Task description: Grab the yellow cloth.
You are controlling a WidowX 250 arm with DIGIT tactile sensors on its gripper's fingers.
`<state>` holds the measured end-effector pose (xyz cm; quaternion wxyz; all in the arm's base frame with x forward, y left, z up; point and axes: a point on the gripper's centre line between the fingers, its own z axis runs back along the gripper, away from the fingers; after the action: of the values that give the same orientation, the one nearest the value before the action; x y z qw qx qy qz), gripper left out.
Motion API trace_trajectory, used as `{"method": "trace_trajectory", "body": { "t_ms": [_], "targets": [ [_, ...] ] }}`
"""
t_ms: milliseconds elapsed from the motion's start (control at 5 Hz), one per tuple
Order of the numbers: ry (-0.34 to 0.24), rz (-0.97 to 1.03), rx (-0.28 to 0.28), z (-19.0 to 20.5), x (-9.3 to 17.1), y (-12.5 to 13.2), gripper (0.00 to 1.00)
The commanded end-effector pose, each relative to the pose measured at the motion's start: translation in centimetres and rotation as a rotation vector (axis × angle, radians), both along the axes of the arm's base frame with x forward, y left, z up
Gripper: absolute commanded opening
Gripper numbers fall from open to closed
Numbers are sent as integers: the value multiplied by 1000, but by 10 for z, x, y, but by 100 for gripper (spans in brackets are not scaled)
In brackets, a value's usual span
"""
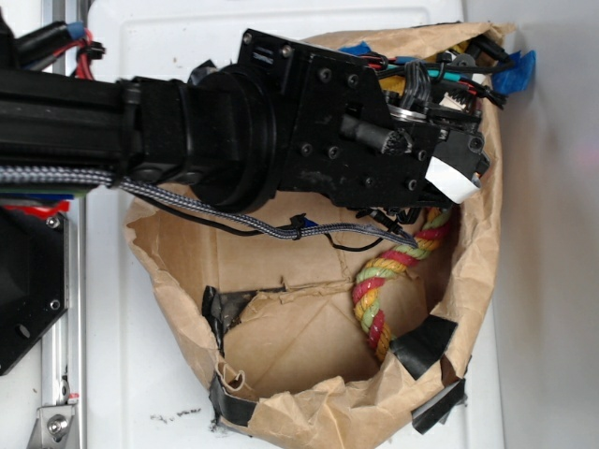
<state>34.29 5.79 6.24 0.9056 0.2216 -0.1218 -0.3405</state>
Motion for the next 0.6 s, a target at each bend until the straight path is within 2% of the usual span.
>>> {"method": "trace_trajectory", "body": {
  "t_ms": [0,200,400],
  "targets": [
    [-31,-22,7,13,7,-13,100],
    [-49,-14,-2,16,5,-10,0],
    [-57,-8,-2,17,4,-7,0]
  ]
}}
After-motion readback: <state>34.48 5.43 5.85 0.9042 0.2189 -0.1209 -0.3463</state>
